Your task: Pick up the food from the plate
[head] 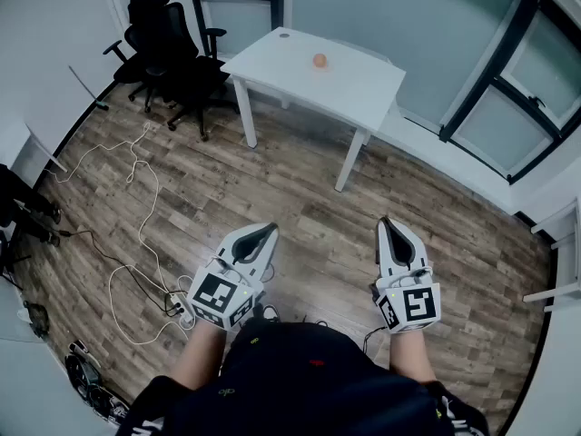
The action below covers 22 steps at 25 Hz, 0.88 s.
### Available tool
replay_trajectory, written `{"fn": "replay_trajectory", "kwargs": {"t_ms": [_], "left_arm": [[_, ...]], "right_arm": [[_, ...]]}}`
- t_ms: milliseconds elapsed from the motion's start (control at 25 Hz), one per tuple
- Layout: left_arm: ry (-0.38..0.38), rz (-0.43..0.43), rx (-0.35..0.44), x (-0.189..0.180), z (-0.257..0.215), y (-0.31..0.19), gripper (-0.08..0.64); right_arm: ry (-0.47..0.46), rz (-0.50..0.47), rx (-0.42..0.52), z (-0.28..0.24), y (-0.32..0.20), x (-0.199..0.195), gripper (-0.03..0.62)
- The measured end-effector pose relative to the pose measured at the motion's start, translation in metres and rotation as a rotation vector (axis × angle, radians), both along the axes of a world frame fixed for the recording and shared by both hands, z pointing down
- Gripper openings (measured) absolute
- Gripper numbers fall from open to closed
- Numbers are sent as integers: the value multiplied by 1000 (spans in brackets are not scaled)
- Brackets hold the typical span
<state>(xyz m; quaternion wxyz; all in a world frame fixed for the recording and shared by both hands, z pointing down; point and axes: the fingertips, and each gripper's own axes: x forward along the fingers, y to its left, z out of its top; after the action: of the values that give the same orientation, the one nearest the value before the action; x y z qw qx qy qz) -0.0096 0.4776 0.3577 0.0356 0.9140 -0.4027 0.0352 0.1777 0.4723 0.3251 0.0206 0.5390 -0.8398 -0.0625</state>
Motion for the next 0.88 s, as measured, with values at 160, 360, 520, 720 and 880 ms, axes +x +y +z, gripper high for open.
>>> {"fn": "replay_trajectory", "kwargs": {"t_ms": [160, 360, 520, 720, 880], "left_arm": [[12, 4, -16, -5, 1, -2, 23], [20, -1, -25, -10, 6, -3, 23], [26, -6, -30, -14, 8, -5, 23], [39, -17, -36, -27, 11, -8, 23], [44, -23, -42, -41, 14, -14, 23]], "right_arm": [[5, 12, -2, 0, -3, -4, 25], [-5, 24, 0, 2, -5, -6, 25], [-15, 4, -8, 4, -8, -12, 25], [-38, 12, -10, 8, -16, -21, 25], [-31, 10, -30, 15, -24, -32, 25]]}}
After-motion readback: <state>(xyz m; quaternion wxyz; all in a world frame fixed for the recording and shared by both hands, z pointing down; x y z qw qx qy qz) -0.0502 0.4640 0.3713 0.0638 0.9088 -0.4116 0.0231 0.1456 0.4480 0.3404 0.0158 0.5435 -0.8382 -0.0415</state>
